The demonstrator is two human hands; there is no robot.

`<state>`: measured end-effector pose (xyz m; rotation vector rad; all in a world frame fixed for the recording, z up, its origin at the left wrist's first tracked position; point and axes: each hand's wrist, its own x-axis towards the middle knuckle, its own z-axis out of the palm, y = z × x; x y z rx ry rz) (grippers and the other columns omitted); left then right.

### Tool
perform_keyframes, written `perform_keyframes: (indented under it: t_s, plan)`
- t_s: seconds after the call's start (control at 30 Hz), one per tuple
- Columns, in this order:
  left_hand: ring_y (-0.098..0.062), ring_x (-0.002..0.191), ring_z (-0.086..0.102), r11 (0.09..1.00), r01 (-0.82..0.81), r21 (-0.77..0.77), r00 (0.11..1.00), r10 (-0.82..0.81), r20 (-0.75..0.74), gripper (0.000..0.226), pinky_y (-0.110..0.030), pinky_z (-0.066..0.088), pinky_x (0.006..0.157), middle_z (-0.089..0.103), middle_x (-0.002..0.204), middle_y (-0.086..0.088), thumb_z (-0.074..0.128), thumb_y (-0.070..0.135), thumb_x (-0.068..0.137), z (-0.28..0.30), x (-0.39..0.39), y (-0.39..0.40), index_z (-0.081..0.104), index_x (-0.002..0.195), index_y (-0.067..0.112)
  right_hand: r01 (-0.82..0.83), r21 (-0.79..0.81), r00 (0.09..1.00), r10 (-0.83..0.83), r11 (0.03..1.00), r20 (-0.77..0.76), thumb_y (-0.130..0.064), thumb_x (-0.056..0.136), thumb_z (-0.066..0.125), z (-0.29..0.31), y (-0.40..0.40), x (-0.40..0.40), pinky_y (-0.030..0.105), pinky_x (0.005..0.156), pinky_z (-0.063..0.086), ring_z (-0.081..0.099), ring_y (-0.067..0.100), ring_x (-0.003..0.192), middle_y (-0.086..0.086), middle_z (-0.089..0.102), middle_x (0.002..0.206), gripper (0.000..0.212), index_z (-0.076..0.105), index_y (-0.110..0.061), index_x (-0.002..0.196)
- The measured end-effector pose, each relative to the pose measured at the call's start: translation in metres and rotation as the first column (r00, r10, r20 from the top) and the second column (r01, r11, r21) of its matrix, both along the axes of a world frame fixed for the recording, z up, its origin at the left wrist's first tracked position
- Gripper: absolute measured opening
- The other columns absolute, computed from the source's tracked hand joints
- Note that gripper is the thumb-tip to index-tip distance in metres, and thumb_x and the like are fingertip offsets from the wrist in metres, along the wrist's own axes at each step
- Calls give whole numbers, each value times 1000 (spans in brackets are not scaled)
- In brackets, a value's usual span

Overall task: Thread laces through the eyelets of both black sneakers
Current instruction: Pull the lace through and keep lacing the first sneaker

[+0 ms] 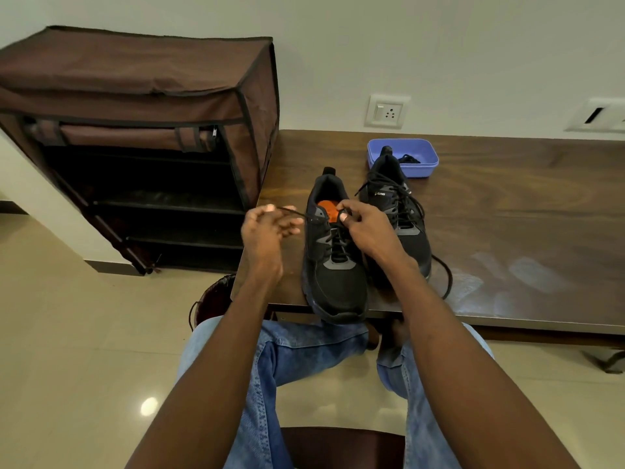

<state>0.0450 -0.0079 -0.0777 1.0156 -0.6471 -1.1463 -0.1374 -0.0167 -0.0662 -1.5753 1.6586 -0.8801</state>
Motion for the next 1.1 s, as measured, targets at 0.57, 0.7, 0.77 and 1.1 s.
perform_keyframes:
  t_s: [0.57, 0.7, 0.77, 1.1]
  plan:
    - [-18, 105, 65, 952, 305, -37, 453, -110, 885, 64, -43, 55, 94, 56, 139, 5, 63, 22, 97, -23, -11, 8, 33, 153, 25, 34, -54, 999, -34, 998, 5, -21, 97, 62, -1, 5, -3, 40, 93, 53, 62, 13, 91, -5, 68, 95, 11, 70, -25, 104]
    - [-11, 90, 60, 960, 275, -53, 462, -84, 883, 18, -41, 56, 83, 64, 105, 3, 60, 15, 98, -25, -8, 7, 68, 114, 16, 22, -54, 999, -24, 998, -35, -24, 97, 61, -1, 6, -3, 37, 91, 52, 64, 19, 98, -1, 70, 101, 16, 70, -26, 110]
    - [-10, 80, 62, 966, 249, -74, 530, -72, 845, 11, -31, 57, 71, 66, 99, -2, 60, 16, 98, -22, -8, 8, 68, 107, 18, 25, -51, 998, -27, 998, -54, -25, 97, 60, 0, 6, -4, 36, 90, 52, 65, 19, 100, -1, 70, 104, 18, 70, -27, 112]
    - [-6, 54, 57, 819, -561, 123, 815, 520, 255, 18, -20, 50, 48, 68, 94, -8, 54, 20, 102, -8, 51, -17, 66, 110, 10, 30, -25, 999, -29, 999, 32, -22, 96, 63, 6, 8, -13, 40, 97, 51, 65, 13, 101, -6, 72, 102, 13, 72, -28, 102]
